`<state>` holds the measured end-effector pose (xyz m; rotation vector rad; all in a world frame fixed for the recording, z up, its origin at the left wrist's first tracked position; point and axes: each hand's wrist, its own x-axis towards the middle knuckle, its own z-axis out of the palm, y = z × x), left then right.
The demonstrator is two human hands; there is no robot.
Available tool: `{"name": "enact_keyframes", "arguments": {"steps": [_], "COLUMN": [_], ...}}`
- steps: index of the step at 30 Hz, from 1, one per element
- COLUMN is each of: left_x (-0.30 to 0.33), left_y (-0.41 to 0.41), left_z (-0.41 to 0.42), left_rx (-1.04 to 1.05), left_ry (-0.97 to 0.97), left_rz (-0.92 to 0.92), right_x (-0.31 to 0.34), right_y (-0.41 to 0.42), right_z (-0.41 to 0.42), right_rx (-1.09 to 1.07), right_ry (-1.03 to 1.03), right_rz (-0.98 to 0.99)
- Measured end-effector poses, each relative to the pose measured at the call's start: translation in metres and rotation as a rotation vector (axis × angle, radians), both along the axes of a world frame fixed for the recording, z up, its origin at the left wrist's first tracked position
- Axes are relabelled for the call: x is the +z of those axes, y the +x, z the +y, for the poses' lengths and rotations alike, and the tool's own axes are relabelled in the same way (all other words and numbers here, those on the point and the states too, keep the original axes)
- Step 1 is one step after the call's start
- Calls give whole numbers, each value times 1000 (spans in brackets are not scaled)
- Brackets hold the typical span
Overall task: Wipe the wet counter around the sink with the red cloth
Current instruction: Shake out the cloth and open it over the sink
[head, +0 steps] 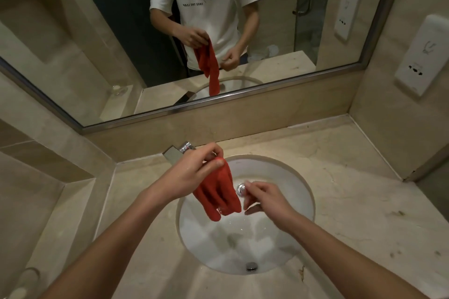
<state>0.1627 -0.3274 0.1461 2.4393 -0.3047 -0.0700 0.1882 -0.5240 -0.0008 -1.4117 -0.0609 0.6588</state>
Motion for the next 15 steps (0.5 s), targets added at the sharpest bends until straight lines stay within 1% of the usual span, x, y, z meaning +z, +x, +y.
{"name": "enact_keyframes", "arguments": {"steps": [2, 4, 8, 11, 13, 14, 15], "left_x": [3, 6, 8, 6, 5, 4, 3], "left_y": [-2, -6, -15, -20, -24, -26, -27], "left_z": [2, 6, 20, 29, 33, 35, 37], "left_rx": [-21, -48, -67, -62, -56, -52, -47], "left_ry": [21, 58, 127, 153, 140, 124, 105], "left_rz": [-3, 9, 7, -8, -8, -6, -3], "right_x": [-6, -13, -21, -35, -38, -37, -36], "right_y": [-7, -7, -3, -3, -8, -9, -9], "right_z": [11, 20, 29, 38, 43, 46, 48], "right_rx": [48, 76, 198, 195, 141, 102, 72], "right_ry": [15, -1, -155, -143, -118, -91, -47], "right_rz": [81, 97, -58, -107, -109, -80, 2]}}
